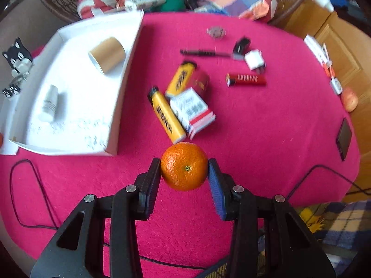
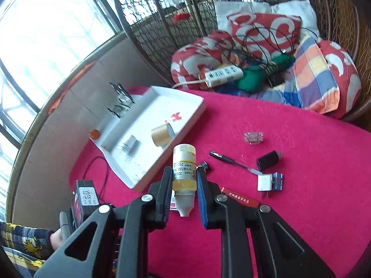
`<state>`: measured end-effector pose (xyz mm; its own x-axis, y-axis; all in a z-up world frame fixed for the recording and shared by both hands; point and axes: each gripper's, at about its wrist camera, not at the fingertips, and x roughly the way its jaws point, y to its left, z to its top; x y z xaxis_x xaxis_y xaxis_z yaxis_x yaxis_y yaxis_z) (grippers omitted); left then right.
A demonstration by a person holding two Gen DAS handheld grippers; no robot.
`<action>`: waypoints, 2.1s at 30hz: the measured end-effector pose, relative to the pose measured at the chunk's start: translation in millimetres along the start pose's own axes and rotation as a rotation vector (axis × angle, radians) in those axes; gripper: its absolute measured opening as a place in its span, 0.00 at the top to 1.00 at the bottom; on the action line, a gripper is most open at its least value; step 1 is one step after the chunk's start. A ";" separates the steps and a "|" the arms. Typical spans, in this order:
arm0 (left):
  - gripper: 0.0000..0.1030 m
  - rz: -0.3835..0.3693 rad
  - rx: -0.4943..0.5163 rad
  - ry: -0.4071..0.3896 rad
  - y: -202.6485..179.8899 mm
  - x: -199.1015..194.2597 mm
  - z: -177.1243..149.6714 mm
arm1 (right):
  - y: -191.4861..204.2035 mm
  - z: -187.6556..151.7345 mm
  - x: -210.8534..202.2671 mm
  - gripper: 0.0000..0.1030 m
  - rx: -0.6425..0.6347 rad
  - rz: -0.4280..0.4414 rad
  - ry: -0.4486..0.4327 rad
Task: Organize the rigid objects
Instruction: 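Grasp the yellow-capped dropper bottle with the right tool while the left tool grasps the orange, then carry orange and dropper bottle into the white tray and open both tools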
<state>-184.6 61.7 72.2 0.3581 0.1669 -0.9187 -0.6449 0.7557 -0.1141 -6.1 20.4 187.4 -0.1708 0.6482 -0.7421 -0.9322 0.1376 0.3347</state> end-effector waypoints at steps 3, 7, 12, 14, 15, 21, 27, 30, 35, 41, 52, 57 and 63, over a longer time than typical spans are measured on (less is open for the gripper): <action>0.61 -0.003 -0.026 -0.098 11.2 -35.0 17.1 | 10.5 8.1 -14.5 0.82 -0.004 0.017 -0.051; 0.61 0.010 -0.066 -0.221 31.6 -83.0 39.5 | 26.5 22.1 -36.4 0.82 -0.017 0.033 -0.129; 0.61 0.010 -0.120 -0.319 58.0 -130.0 58.7 | 45.5 36.0 -56.7 0.82 -0.023 0.060 -0.208; 0.61 0.018 -0.129 -0.345 67.4 -142.3 60.6 | 51.9 40.2 -60.3 0.82 -0.026 0.065 -0.229; 0.61 0.022 -0.131 -0.356 70.6 -147.2 62.1 | 54.4 41.2 -61.5 0.82 -0.027 0.069 -0.236; 0.61 0.037 -0.122 -0.389 85.1 -160.5 68.5 | 66.3 44.0 -54.9 0.82 -0.020 0.074 -0.251; 0.61 0.036 -0.108 -0.378 99.3 -162.8 69.1 | 75.3 46.4 -43.9 0.82 0.001 0.088 -0.246; 0.61 0.038 -0.108 -0.378 106.7 -164.3 71.2 | 82.8 48.1 -39.7 0.82 -0.002 0.094 -0.243; 0.61 0.040 -0.112 -0.373 118.9 -163.5 73.7 | 95.1 50.9 -31.7 0.82 -0.011 0.097 -0.236; 0.61 0.030 -0.109 -0.364 131.6 -160.8 74.4 | 102.6 54.4 -20.5 0.82 -0.001 0.097 -0.221; 0.61 0.009 -0.084 -0.365 158.1 -163.5 77.7 | 125.8 58.8 -5.1 0.82 0.005 0.088 -0.217; 0.61 0.000 -0.073 -0.356 175.3 -161.7 78.3 | 134.8 59.7 9.2 0.82 0.022 0.083 -0.205; 0.61 -0.016 -0.081 -0.338 206.2 -151.5 87.8 | 145.7 63.0 37.0 0.82 0.034 0.067 -0.162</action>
<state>-312.5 247.9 221.1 0.5634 0.3663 -0.7406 -0.6839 0.7097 -0.1692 -128.2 111.6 245.3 -0.1761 0.7688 -0.6148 -0.9088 0.1131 0.4017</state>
